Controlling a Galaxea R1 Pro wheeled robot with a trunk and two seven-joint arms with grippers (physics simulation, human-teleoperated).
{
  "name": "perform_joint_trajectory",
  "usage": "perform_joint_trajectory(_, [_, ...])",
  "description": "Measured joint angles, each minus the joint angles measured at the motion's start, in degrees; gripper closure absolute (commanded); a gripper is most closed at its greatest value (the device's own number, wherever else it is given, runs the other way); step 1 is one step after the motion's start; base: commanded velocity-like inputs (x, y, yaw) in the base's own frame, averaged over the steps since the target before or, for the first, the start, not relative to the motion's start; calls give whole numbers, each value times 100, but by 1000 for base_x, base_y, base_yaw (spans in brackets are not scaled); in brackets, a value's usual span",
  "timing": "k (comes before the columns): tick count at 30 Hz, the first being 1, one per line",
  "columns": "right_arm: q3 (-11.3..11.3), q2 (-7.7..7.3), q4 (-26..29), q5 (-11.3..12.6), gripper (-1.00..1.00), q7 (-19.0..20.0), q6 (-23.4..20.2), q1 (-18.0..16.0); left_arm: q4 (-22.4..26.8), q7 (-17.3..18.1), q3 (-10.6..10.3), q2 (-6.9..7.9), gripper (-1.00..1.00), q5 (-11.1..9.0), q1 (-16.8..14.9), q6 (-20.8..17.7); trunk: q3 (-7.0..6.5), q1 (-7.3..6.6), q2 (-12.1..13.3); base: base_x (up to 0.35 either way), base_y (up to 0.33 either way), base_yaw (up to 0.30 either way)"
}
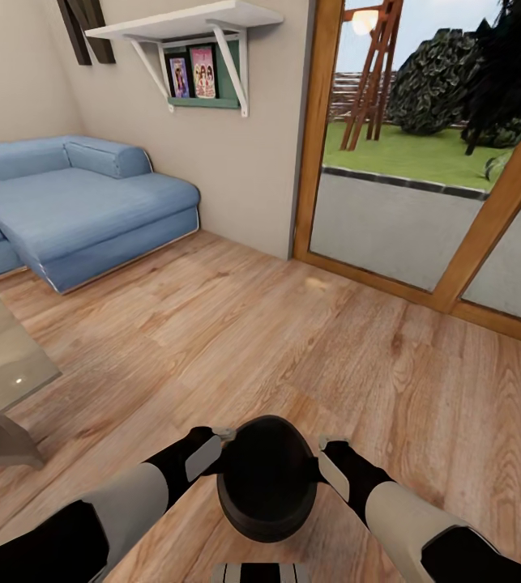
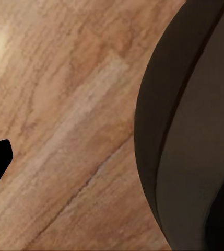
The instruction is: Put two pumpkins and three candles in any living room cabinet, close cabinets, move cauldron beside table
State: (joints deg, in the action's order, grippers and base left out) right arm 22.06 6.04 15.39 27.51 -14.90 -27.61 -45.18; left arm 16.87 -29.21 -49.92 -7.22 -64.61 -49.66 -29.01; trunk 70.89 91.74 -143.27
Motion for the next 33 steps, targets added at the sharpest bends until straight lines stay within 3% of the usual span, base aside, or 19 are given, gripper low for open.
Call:
perform_joint_trajectory(12, [0, -7, -9, 0, -100, -6, 10, 3, -21, 108, -8, 60, -100, 9, 0, 6, 0, 0, 0, 0, 0, 0])
perform_joint_trajectory(13, [0, -7, -12, 0, 100, -9, 10, 2, -21, 108, -8, 61, 100, 11, 0, 7, 0, 0, 0, 0, 0, 0])
perform_joint_trajectory(33, [-8, 13, 4, 47, 100, 5, 17, 3, -7, 117, -16, 48, 100, -28, 26, 119, 0, 0, 0, 0, 0, 0])
